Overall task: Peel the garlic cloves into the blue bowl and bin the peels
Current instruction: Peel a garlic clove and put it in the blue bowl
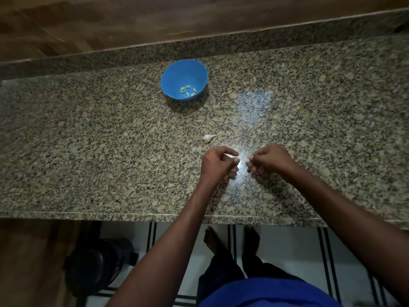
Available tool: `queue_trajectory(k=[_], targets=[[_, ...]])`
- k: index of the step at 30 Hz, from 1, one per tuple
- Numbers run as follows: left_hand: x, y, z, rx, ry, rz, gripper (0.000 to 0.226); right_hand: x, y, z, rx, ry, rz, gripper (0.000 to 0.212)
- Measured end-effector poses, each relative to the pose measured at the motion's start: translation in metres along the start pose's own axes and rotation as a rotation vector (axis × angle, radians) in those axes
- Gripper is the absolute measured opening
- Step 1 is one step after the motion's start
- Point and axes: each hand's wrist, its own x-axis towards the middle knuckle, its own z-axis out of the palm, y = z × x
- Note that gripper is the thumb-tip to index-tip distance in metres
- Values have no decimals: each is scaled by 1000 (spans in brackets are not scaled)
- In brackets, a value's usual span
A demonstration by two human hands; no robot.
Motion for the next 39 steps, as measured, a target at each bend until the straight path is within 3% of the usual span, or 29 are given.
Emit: queue_trajectory(k=[3, 8, 12, 16, 18, 21, 27, 39], targets=[[0, -5, 0, -96, -5, -55, 11, 7, -4, 3, -263, 108, -59, 29], [3, -9, 1, -184, -26, -89, 7, 12, -10, 7, -378, 123, -94, 19], [3, -3, 0, -239, -64, -101, 11, 9, -9, 8, -552, 141, -82, 28], [4, -2, 1, -262, -86, -56, 11, 7, -7, 7, -631, 132, -101, 9], [5, -1, 2, -270, -102, -44, 12, 8, -9, 4, -501, 137, -104, 6], [5, 3, 4, -317, -122, -41, 14, 5, -9, -2, -33, 57, -27, 8], [3, 10, 5, -368, -172, -37, 19, -13, -15, -11, 345, -45, -2, 13], [-3, 19, 12, -123, -43, 168, 16, -20, -22, -17, 497, -28, 1, 6]])
